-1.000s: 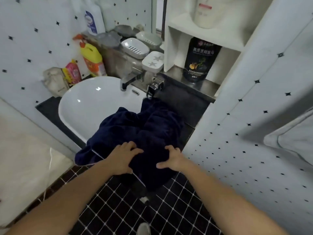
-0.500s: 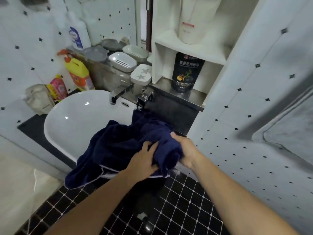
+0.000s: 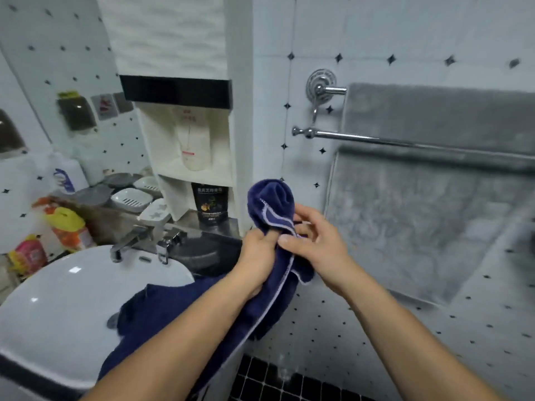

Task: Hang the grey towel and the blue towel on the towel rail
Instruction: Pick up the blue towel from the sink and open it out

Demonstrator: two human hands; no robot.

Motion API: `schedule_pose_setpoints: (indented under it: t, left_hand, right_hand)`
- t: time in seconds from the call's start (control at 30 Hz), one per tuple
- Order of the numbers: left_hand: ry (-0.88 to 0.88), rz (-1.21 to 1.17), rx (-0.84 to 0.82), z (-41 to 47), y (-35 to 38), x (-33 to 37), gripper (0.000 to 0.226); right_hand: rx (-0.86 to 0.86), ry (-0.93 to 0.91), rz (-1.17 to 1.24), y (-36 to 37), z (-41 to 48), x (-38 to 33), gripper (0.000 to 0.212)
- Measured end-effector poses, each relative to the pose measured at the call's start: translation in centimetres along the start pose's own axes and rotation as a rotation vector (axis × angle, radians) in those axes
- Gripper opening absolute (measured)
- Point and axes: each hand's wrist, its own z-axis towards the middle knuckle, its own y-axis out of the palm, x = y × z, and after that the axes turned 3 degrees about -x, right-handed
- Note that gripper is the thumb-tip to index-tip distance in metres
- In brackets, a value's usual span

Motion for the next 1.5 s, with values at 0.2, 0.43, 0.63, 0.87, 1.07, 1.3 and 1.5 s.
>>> schedule_pose_setpoints:
  t: [0.2, 0.43, 0.63, 0.87, 1.07, 1.3, 1.5]
  left_hand:
    - [-0.031, -0.151, -0.082, -1.8, 9.7, 5.2, 0.034]
    - [-0.082, -0.401, -0.059, -2.6, 15.6, 7.5, 0.029]
    - [-0.096, -0.174, -0.160, -2.3, 16.1, 5.6, 0.036]
    - [0.025, 0.117, -0.261, -2.2, 16.8, 6.3, 0.024]
    - [0.460, 0.347, -0.566, -4.0, 21.4, 13.1, 0.054]
    - [0.372, 0.229, -0.342, -3.3, 23.4, 14.1, 0.010]
    - [0.351, 0.001, -0.322, -2.6, 21.8, 17.0, 0.020]
  right_hand:
    - [0.223, -0.236, -0.500, -8.1, -4.6, -5.1, 0.052]
    - [0.316, -0.106, -0.476, -15.7, -9.1, -6.6, 0.023]
    - [0.505, -0.162, -0.176, -19.4, -9.5, -10.5, 0.026]
    - [0.476, -0.184, -0.321, -20.0, -8.7, -15.8, 0.018]
    - [0.293, -0.195, -0.632, -18.2, -8.9, -16.1, 0.028]
    - [0.482, -0.145, -0.228, -19.0, -11.8, -12.0, 0.033]
    - [0.373, 0.306, -0.234, -18.3, -16.7, 0.1, 0.034]
